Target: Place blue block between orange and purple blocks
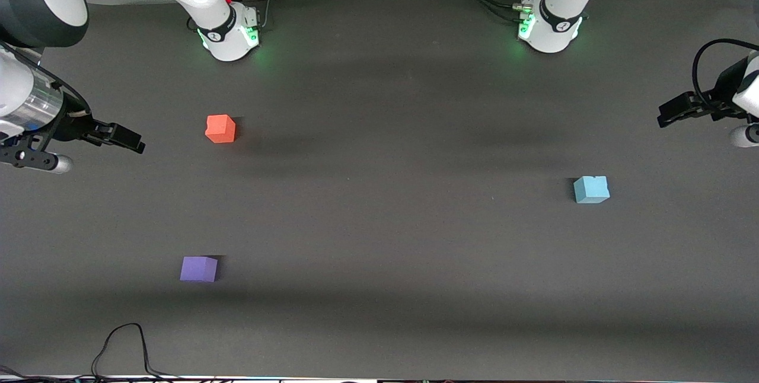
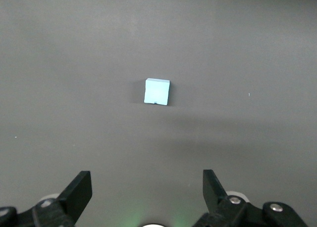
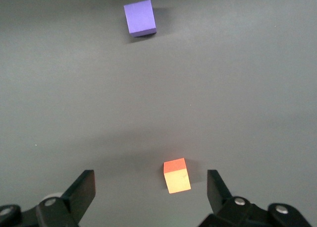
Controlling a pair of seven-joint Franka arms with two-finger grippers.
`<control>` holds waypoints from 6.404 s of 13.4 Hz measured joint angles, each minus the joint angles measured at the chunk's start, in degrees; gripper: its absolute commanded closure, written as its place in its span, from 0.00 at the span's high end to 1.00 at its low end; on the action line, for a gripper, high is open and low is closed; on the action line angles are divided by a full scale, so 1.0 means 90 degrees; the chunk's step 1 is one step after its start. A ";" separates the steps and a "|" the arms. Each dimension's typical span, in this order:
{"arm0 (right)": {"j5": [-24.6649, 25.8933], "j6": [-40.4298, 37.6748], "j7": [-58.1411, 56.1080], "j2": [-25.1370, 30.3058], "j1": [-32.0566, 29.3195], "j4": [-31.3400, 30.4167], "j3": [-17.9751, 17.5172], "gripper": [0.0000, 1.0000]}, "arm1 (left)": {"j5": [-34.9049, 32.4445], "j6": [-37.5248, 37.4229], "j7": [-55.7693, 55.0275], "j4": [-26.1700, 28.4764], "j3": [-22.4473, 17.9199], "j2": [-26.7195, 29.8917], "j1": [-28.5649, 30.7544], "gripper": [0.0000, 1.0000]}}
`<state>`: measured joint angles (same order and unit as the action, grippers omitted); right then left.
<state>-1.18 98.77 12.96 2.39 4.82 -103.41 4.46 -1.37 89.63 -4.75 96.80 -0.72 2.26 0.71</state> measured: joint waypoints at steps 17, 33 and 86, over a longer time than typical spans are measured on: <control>0.0000 -0.0295 -0.0215 0.0270 0.0020 -0.0108 -0.0055 1.00 | -0.0011 0.0120 0.0002 -0.0040 -0.0104 -0.0415 0.0004 1.00; 0.0005 -0.0237 -0.0446 0.0681 -0.0195 -0.0232 -0.0302 1.00 | 0.0021 0.5536 0.0227 0.2891 -0.0069 -0.2728 0.0255 1.00; -0.0003 0.0183 -0.0253 0.0083 -0.0243 -0.0263 -0.1120 1.00 | -0.0784 0.4685 -0.6710 -0.2028 0.1838 -0.6029 -0.4094 1.00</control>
<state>-1.21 100.41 10.68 3.14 2.64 -105.78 -5.62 -8.43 131.80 -65.13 78.54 15.82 -52.00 -36.13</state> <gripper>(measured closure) 0.000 0.123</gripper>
